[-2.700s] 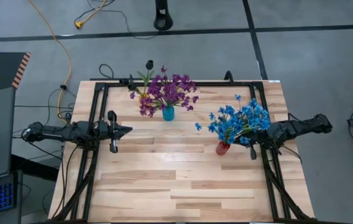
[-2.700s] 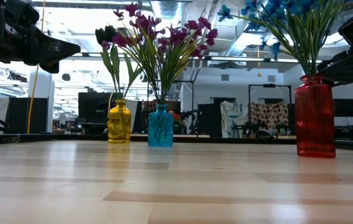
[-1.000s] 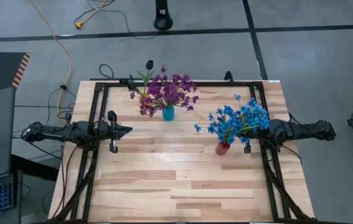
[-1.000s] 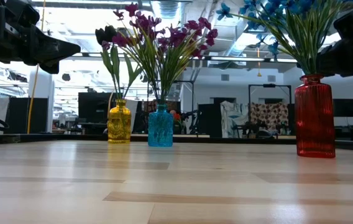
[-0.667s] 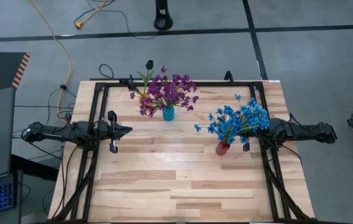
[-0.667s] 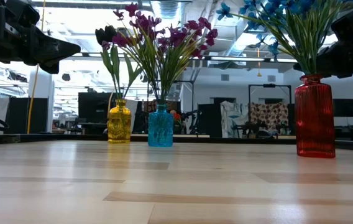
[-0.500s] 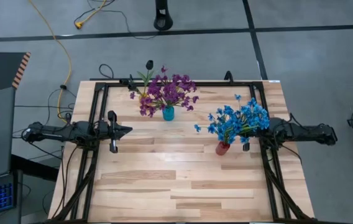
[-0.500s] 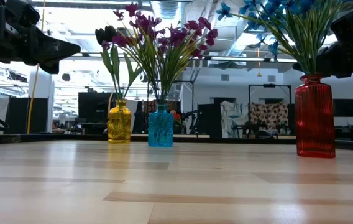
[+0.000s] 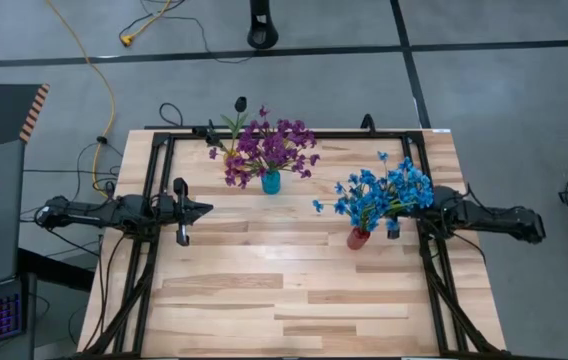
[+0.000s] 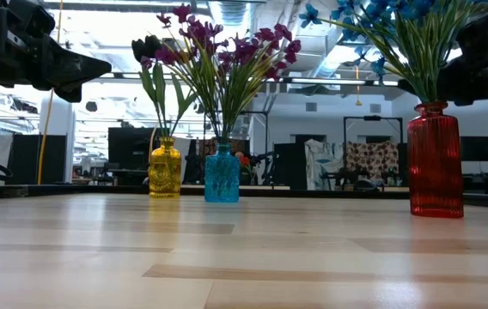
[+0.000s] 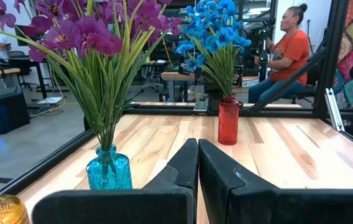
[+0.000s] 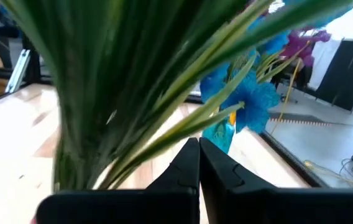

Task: Sort flowers into vase by color
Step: Return to Home Position

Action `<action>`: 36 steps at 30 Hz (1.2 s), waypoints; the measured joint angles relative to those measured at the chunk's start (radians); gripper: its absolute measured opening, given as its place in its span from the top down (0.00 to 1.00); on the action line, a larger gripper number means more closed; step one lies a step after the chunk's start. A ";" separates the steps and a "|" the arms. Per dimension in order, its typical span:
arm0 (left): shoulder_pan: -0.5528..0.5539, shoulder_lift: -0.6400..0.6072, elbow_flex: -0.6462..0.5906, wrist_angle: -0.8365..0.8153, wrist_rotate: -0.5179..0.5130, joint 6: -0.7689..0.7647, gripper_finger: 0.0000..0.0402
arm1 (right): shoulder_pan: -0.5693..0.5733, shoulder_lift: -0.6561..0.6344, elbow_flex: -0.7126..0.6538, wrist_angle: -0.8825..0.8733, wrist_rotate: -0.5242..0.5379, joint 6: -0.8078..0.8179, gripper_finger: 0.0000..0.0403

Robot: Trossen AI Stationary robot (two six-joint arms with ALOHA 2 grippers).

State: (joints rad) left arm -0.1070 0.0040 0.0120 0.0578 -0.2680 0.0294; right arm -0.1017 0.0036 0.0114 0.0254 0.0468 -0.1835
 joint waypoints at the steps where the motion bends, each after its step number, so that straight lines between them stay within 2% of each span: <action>1: 0.000 0.000 0.000 0.000 0.000 0.000 1.00 | -0.008 0.000 -0.004 0.002 -0.003 0.005 0.92; 14: 0.000 0.000 0.000 0.000 0.000 0.000 1.00 | -0.084 0.010 -0.004 -0.003 -0.022 0.019 0.92; 24: 0.000 0.000 0.000 0.000 -0.001 0.012 1.00 | -0.100 0.010 -0.004 -0.007 -0.022 0.019 0.92; 36: 0.000 0.000 0.000 0.000 -0.008 0.126 1.00 | -0.100 0.010 -0.005 -0.009 -0.022 0.019 0.92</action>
State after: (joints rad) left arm -0.1066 0.0044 0.0120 0.0578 -0.2760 0.1552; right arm -0.2020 0.0132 0.0063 0.0166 0.0251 -0.1650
